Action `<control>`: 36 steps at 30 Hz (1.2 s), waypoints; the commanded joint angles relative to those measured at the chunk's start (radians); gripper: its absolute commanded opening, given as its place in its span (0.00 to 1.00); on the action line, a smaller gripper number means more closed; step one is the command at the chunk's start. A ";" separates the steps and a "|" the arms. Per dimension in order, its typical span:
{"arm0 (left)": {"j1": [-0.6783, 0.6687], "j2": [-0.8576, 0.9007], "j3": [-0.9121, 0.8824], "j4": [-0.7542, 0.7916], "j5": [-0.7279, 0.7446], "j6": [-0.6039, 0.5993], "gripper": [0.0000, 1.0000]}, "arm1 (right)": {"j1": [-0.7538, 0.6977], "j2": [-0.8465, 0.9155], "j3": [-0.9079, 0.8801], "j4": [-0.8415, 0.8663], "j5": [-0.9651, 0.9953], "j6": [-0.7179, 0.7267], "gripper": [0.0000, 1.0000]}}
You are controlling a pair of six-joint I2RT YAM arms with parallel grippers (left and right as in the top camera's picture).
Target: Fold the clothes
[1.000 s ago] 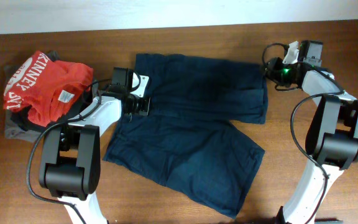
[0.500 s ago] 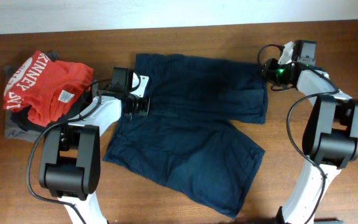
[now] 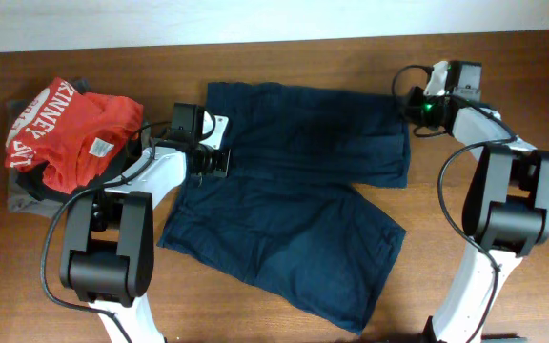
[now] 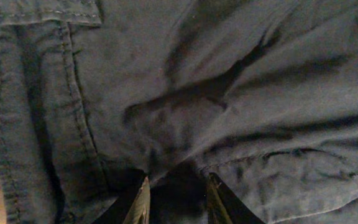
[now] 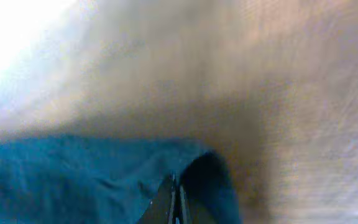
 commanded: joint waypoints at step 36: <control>0.006 -0.366 0.191 -0.316 0.032 0.008 0.68 | 0.050 -0.461 -0.018 -0.972 0.254 -0.119 0.54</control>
